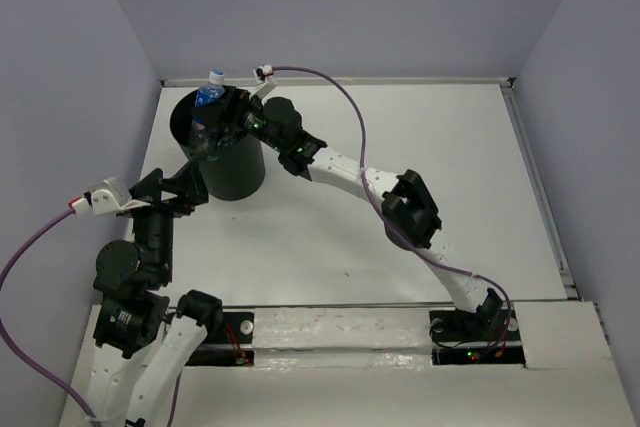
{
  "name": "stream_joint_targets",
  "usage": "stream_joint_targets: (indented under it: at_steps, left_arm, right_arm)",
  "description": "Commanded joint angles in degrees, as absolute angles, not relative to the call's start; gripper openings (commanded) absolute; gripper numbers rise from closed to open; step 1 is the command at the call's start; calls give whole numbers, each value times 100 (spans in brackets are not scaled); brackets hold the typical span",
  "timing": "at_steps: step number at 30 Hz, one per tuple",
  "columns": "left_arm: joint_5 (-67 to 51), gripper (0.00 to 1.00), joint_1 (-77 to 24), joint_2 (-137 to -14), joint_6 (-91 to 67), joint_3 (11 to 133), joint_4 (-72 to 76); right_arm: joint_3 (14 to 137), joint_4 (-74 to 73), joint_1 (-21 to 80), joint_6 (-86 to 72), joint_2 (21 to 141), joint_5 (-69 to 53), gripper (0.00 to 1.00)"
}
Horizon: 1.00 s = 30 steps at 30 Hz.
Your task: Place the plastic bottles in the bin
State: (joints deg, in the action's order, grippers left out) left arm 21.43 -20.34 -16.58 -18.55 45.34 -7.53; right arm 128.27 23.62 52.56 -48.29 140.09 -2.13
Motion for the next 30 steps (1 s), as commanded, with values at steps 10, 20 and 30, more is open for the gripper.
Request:
stream_joint_targets:
  at_steps: [10, 20, 30]
  left_arm:
    - [2233, 99, -1890, -1626, -1828, 4500, -396]
    - [2162, 99, -1784, -1661, -1846, 4474, -281]
    - [1952, 99, -1775, -1679, -1872, 4447, -264]
  right_arm:
    - [13040, 1004, 5273, -2621, 12840, 871, 100]
    - [14072, 35, 5273, -1451, 13255, 1247, 100]
    - [11977, 464, 5273, -800, 11466, 1547, 100]
